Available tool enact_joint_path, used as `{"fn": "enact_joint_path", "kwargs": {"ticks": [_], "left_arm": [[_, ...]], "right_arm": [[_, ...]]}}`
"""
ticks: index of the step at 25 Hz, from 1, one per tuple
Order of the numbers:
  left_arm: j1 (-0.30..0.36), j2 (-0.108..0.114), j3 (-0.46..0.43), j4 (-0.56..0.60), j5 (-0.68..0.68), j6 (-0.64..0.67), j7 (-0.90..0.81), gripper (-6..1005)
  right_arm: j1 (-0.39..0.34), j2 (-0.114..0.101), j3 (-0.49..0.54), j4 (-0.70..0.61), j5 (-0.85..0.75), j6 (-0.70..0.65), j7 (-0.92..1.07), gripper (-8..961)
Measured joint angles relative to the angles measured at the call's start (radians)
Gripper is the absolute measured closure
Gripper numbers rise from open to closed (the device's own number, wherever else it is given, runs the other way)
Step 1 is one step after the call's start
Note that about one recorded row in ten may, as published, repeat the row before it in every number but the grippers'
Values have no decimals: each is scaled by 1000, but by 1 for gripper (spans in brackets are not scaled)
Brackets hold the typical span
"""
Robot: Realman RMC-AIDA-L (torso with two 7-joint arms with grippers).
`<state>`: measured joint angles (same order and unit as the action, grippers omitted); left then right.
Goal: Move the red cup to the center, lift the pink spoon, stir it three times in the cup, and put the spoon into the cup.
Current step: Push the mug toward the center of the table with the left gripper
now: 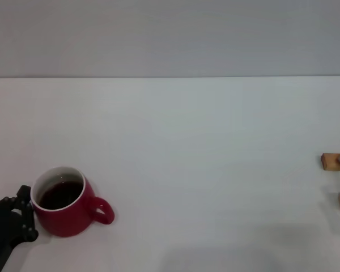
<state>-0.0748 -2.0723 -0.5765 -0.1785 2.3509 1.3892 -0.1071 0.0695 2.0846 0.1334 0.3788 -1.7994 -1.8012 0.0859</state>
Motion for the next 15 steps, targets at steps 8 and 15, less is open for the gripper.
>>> {"fn": "enact_joint_path", "kwargs": {"ticks": [8,15], "left_arm": [[-23,0,61,-17,1,-25,-7,1001],[-30,0,73,-29,-4,-36,1,1001]], "right_arm": [[6,0,0,0,0,0,0,238],[9,0,0,0,0,0,0,237]]}}
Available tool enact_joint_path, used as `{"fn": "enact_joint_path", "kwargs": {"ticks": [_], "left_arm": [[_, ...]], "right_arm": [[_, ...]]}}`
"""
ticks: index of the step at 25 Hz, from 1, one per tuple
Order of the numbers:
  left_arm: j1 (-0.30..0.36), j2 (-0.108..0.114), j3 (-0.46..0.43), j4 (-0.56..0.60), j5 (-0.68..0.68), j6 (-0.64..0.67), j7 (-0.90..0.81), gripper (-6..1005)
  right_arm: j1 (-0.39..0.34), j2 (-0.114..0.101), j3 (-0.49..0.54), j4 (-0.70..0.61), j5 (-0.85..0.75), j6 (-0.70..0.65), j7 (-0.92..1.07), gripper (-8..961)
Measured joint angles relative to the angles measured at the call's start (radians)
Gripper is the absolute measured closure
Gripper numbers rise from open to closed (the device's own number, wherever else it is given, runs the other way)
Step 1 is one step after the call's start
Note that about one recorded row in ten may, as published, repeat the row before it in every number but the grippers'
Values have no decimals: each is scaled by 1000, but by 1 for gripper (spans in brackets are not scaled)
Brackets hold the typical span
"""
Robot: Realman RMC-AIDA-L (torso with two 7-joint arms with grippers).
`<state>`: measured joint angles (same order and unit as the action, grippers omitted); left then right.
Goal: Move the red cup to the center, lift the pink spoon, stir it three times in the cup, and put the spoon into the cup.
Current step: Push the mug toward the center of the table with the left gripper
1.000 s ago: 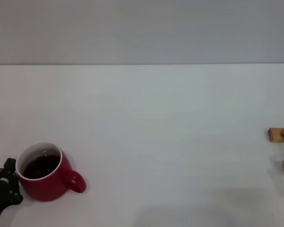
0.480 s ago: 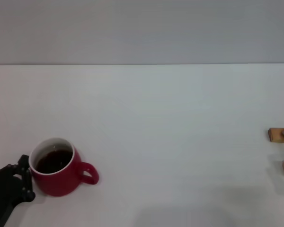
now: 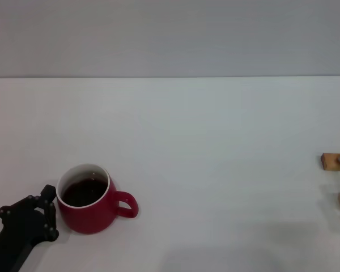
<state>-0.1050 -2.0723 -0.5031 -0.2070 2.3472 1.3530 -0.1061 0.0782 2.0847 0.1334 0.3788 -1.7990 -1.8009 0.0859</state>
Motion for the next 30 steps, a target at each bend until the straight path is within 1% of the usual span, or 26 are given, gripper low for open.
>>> {"fn": "enact_joint_path", "kwargs": {"ticks": [3,6,11,15,30], "left_arm": [[-5,2,-11,5,-4,-11,0,1001],[-24,3,-19,8,-6,-44,1,1001],[-47,2,-11,1,1,-57,1,1001],[-51,1,-3,0,3,-58,-1,1001],[-53,0,77,-50,4,-49,0,1001]], "right_arm": [[0,0,0,0,0,0,0,237],[0,0,0,0,0,0,0,238],[-1,0,0,0,1,0,0,239],[-4,0,0,0,1,0,0,239],[-4,0,-1,0,0,0,0,238]]}}
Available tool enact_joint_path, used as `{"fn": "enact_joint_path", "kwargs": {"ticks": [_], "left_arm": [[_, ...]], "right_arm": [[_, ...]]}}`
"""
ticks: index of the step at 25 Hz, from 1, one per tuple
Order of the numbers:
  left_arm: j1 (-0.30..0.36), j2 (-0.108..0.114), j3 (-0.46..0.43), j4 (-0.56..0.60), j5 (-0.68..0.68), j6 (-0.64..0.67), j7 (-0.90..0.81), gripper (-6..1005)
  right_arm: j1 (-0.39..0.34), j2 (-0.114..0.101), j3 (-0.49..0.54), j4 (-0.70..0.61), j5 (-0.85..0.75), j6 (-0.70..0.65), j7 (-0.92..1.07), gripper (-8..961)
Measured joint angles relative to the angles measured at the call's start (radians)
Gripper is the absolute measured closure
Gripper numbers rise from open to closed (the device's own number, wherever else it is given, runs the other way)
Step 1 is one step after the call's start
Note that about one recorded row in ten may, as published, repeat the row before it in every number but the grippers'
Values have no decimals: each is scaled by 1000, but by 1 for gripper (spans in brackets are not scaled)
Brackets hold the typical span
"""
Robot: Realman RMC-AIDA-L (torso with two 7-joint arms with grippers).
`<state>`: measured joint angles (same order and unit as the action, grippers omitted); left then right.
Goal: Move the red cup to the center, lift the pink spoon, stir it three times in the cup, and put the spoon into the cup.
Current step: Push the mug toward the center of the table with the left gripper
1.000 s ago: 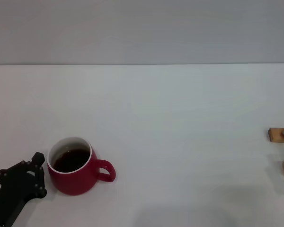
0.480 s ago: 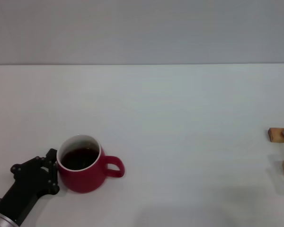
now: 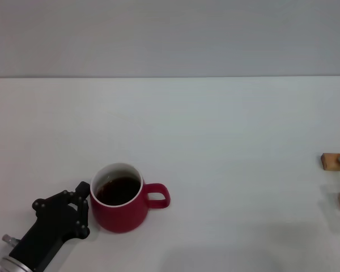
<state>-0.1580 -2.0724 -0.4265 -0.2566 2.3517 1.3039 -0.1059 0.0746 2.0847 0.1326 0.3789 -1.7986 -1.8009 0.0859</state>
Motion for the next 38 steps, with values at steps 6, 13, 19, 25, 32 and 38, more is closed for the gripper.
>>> {"fn": "enact_joint_path", "kwargs": {"ticks": [6,13,19,25,32,38], "left_arm": [[0,0,6,-2,-1,0,1,1001],[-9,1,-2,5,-7,-4,2,1001],[-28,0,7,5,-3,-14,2,1001],[-37,0,18,-1,-1,-15,1,1001],[-39,-1,48,-15,0,-15,-7,1001],[-42,-2,70,-29,0,-15,-6,1001]], "right_arm": [[-2,0,-1,0,-1,0,0,238],[-2,0,-1,0,-1,0,0,239],[-1,0,-3,-1,-1,0,0,238],[-2,0,-5,-3,-1,1,0,238],[1,0,-10,-3,-1,6,0,238],[4,0,-13,-2,0,8,0,237]]}}
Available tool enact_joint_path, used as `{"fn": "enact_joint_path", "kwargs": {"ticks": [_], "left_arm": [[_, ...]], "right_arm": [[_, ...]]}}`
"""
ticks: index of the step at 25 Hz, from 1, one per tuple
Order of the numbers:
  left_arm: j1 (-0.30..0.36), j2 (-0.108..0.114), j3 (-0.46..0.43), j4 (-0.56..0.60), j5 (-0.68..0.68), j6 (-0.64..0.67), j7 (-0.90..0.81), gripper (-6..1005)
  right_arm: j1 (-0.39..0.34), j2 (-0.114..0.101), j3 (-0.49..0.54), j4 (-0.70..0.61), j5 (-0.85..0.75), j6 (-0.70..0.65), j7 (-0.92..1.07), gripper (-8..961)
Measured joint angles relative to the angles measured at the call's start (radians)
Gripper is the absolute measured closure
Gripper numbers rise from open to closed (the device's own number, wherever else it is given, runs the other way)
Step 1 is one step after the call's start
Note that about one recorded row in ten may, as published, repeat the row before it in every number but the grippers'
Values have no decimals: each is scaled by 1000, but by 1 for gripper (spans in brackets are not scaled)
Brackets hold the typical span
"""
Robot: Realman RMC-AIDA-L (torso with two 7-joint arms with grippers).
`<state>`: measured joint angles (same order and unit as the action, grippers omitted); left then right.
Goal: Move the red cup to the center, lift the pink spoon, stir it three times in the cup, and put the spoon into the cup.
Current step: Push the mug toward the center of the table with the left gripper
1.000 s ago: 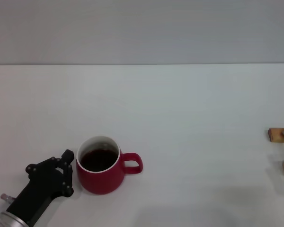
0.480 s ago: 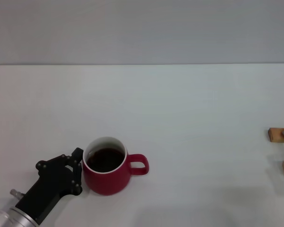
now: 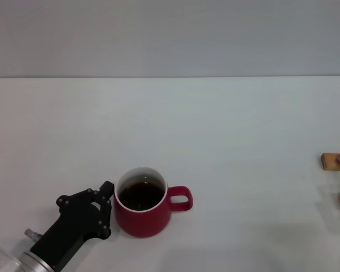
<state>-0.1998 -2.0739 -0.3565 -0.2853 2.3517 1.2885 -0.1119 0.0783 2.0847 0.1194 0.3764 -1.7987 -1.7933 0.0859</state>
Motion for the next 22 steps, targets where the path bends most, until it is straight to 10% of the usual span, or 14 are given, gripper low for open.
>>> {"fn": "enact_joint_path", "kwargs": {"ticks": [22], "left_arm": [[86,2,7,-23,-3,29,-2,1001]], "right_arm": [[-7,2,-10,3,-1,1,0,239]]}}
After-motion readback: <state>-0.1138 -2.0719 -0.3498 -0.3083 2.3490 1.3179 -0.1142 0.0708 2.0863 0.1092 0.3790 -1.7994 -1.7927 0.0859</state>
